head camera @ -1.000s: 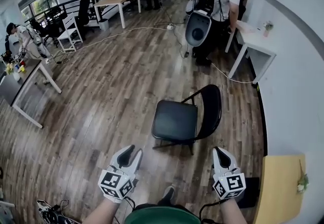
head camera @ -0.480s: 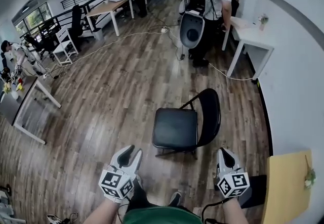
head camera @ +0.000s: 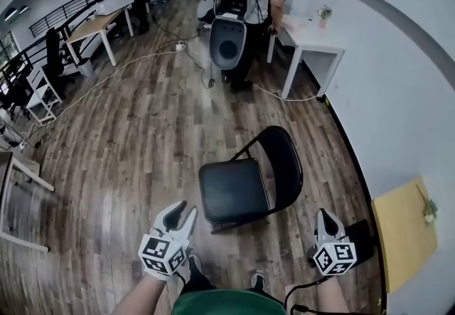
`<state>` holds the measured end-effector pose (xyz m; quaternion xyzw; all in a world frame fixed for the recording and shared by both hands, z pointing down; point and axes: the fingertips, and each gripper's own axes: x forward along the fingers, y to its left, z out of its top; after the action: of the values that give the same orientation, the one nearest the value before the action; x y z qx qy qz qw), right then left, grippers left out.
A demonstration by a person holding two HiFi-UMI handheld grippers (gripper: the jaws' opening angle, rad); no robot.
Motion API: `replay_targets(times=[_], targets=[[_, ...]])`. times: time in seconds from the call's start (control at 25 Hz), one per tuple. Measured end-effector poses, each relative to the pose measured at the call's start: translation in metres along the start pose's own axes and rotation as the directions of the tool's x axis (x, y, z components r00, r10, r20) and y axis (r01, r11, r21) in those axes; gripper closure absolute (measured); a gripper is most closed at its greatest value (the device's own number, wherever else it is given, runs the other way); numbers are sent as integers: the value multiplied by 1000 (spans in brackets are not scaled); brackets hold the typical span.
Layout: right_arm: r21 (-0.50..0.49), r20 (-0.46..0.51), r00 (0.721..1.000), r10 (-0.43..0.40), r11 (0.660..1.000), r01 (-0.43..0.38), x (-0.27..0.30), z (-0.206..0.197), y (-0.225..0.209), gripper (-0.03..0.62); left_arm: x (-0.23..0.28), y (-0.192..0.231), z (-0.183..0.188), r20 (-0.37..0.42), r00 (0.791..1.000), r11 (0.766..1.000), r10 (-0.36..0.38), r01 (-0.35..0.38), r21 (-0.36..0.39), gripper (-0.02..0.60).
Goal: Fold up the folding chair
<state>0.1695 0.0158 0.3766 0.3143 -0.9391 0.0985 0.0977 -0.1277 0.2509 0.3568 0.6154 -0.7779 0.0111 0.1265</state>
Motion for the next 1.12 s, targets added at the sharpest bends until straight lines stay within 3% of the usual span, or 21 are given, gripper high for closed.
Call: replay_targets(times=[0.24,0.44,0.56,0.76,0.88,0.96,1.12], targets=[[45,32,978,-204,978,202,17,7,30,591,31,88,-28,-95,988,992,-121,123,13,456],[39,-37,968,-247,968,248,30,-20,47,591,60,122,-72,-177,965,981,-192,190,-29,456],[33,-88,966,-244,968,248,46,-38,41,591,87,135,-106,-237,946,975,-219,203,-93,454],[76,-145,963,-226,968,239,92,-66,4,591,145,155,-159,-336,912,954,-236,151,-260,429],[78,-153,962,-228,967,241,126,-75,-22,581,178,171,-193,-377,896,921,-233,79,-382,396],[66,-153,962,-228,969,240,145,-81,-34,529,196,182,-219,-406,880,895,-246,46,-444,354],[56,-170,957,-233,968,246,175,-95,-56,457,224,200,-274,-490,830,872,-268,-7,-489,296]])
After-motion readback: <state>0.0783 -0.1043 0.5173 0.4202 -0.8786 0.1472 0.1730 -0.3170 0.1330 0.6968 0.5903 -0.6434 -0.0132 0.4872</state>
